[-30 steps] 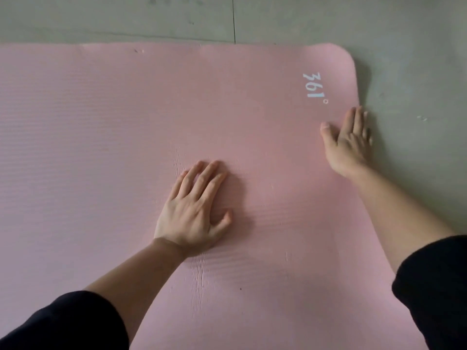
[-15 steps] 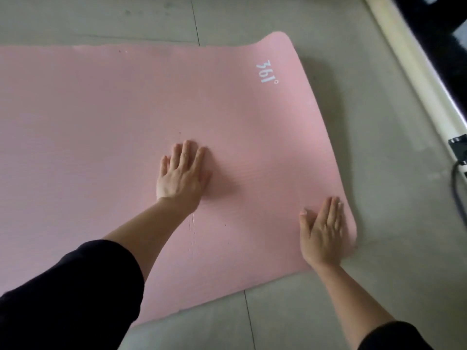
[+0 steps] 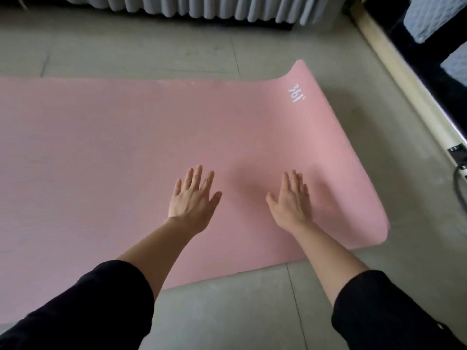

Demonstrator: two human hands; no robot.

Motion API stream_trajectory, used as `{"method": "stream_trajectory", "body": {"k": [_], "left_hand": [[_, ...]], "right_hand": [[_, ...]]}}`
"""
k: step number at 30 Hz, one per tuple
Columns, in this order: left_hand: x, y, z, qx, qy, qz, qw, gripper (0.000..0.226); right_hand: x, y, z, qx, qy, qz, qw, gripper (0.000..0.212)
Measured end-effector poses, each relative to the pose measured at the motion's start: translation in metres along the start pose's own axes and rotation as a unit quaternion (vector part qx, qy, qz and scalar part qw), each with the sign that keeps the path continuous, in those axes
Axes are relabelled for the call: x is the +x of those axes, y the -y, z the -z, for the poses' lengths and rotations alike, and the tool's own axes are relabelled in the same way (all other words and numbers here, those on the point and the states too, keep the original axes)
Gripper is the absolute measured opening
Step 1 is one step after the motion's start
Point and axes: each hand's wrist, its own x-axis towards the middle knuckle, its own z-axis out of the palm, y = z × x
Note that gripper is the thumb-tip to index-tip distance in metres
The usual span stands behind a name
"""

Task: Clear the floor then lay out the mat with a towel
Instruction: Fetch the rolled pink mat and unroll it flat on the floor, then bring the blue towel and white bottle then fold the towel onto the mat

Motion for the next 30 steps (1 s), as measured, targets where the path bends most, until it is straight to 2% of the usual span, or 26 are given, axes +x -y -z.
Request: {"method": "stream_trajectory", "body": {"k": [4, 9, 13, 17, 21, 25, 30], "left_hand": [[-0.036, 0.050, 0.025, -0.016, -0.033, 0.051, 0.998, 0.059], [-0.102, 0.123, 0.085, -0.028, -0.117, 0.114, 0.986, 0.046], [-0.184, 0.170, 0.170, -0.050, -0.178, 0.167, 0.968, 0.040], [-0.272, 0.198, 0.268, -0.058, -0.203, 0.227, 0.951, 0.036], [-0.387, 0.216, 0.378, -0.082, -0.223, 0.310, 0.921, 0.036], [-0.491, 0.208, 0.463, -0.126, -0.203, 0.404, 0.883, 0.034], [-0.614, 0.194, 0.544, -0.188, -0.220, 0.524, 0.801, 0.033]], "right_hand": [[-0.020, 0.087, -0.001, -0.002, 0.008, 0.098, 0.995, 0.071], [-0.063, 0.203, 0.023, -0.012, 0.012, 0.227, 0.974, 0.068], [-0.125, 0.308, 0.084, -0.011, 0.035, 0.312, 0.950, 0.065], [-0.189, 0.400, 0.164, -0.016, 0.061, 0.372, 0.926, 0.058], [-0.269, 0.492, 0.265, -0.029, 0.102, 0.439, 0.892, 0.053], [-0.343, 0.556, 0.355, -0.048, 0.143, 0.483, 0.863, 0.049], [-0.438, 0.620, 0.440, -0.106, 0.192, 0.565, 0.796, 0.047]]}}
